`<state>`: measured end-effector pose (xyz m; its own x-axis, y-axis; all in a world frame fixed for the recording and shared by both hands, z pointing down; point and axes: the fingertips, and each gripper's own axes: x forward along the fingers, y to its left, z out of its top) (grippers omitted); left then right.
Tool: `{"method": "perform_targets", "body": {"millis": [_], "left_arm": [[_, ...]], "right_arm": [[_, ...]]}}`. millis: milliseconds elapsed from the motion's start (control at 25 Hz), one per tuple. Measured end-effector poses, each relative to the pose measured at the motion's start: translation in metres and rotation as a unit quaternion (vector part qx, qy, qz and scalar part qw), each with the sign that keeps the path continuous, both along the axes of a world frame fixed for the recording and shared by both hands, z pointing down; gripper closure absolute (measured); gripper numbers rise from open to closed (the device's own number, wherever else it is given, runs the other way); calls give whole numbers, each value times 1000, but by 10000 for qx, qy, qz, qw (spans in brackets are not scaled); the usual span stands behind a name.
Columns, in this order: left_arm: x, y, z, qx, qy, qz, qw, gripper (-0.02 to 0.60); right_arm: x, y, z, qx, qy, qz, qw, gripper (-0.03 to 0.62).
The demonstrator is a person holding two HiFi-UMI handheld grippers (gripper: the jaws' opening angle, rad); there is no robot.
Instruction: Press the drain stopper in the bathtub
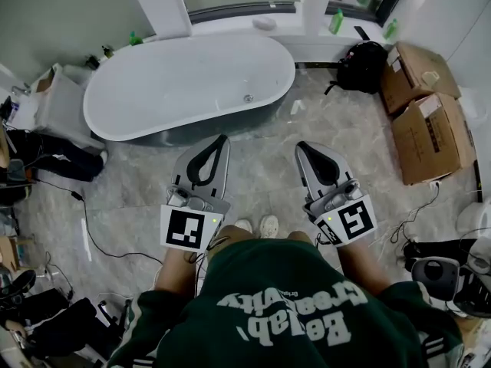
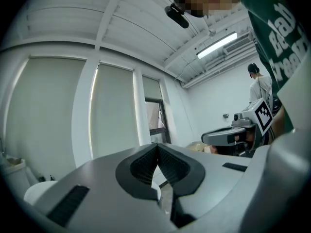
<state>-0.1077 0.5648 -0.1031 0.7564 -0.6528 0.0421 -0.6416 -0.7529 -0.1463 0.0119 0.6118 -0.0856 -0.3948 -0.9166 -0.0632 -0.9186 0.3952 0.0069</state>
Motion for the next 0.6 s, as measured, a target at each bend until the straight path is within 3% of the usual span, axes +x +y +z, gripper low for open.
{"method": "perform_targets", "body": {"millis": [120,600], "left_arm": [[6,1,-2,23,84,-11,10000,574],[32,16,0,221,-148,-43,9996,574]], "right_arm": [[8,3,-2,60,-7,-26,10000,585],[30,21,2,83,-107,49,9999,583]]}}
